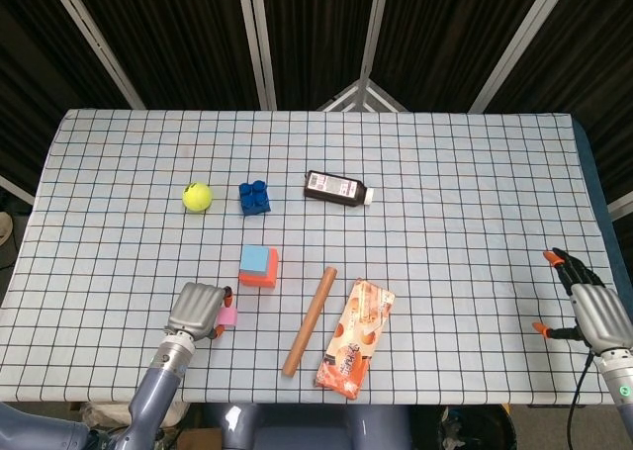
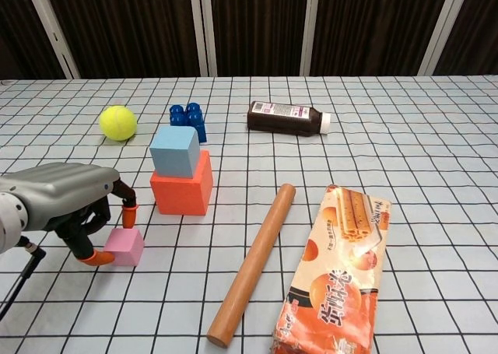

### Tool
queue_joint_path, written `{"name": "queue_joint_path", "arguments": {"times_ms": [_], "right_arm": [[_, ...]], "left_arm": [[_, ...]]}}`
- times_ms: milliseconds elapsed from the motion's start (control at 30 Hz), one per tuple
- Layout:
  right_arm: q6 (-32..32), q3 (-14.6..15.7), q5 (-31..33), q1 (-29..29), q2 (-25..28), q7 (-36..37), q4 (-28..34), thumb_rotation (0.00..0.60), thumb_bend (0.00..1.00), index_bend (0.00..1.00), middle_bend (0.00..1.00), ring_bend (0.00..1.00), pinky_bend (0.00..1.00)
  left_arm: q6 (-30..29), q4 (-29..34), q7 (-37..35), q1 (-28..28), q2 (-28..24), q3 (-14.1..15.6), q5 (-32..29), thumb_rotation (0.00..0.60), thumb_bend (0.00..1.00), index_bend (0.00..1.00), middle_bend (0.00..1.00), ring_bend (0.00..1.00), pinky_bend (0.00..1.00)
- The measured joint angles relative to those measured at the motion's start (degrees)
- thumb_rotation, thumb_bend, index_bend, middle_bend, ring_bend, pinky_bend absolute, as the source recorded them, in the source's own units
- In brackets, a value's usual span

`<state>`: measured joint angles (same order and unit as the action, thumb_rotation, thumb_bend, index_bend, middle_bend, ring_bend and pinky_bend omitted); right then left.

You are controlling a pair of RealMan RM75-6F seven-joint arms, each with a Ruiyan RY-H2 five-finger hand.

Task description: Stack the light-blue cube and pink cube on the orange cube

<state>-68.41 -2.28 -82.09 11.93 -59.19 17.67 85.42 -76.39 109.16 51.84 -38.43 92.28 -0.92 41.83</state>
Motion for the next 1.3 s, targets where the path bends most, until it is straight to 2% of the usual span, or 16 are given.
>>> {"name": "queue_joint_path", "arguments": {"times_ms": [367, 667, 967, 1067, 1133, 1300], "right_arm": [[0.17, 0.01, 0.0, 0.06, 0.01, 0.24, -0.09, 0.6, 0.13, 0.0, 0.02, 0.06, 0.16], [0.1, 0.03, -0.01, 0.03, 0.05, 0.05, 0.05, 0.6, 0.13, 0.0, 0.02, 0.06, 0.16], [-0.33, -0.09, 0.29, -0.16, -0.71, 0.05, 0.63, 0.6, 0.13, 0.0, 0.02, 0.06, 0.16], [-0.12, -0.01, 0.16, -0.15, -0.03, -0.31, 0.84, 0.6, 0.13, 0.0, 0.02, 0.06, 0.16], [-0.01, 0.02, 0.17, -0.11, 0.02, -0.53, 0.85, 0.6, 0.13, 0.0, 0.02, 0.06, 0.16], [0.25, 0.03, 0.29, 0.02, 0.05, -1.01, 0.89, 0.6, 0.13, 0.0, 0.02, 0.06, 0.16]], "left_arm": [[0.04, 0.11, 0.36, 0.07, -0.05, -0.24, -0.11, 0.6, 0.35, 0.45, 0.85, 0.82, 0.87], [-0.48, 1.17, -0.08, 0.4, -0.62, -0.35, 0.83, 0.6, 0.35, 0.45, 0.85, 0.82, 0.87], [-4.35, 9.22, 0.68, 1.12, -5.28, -0.99, 3.23, 0.6, 0.35, 0.45, 0.85, 0.82, 0.87], [-5.34, 13.96, 0.98, 1.07, -8.48, -2.17, 3.31, 0.6, 0.35, 0.46, 0.85, 0.82, 0.87], [-5.84, 17.31, 1.16, 0.72, -11.19, -3.96, 2.73, 0.6, 0.35, 0.46, 0.85, 0.82, 0.87], [-6.53, 21.45, 1.61, -1.43, -15.5, -10.23, -1.99, 0.6, 0.35, 0.46, 0.85, 0.83, 0.87]]}}
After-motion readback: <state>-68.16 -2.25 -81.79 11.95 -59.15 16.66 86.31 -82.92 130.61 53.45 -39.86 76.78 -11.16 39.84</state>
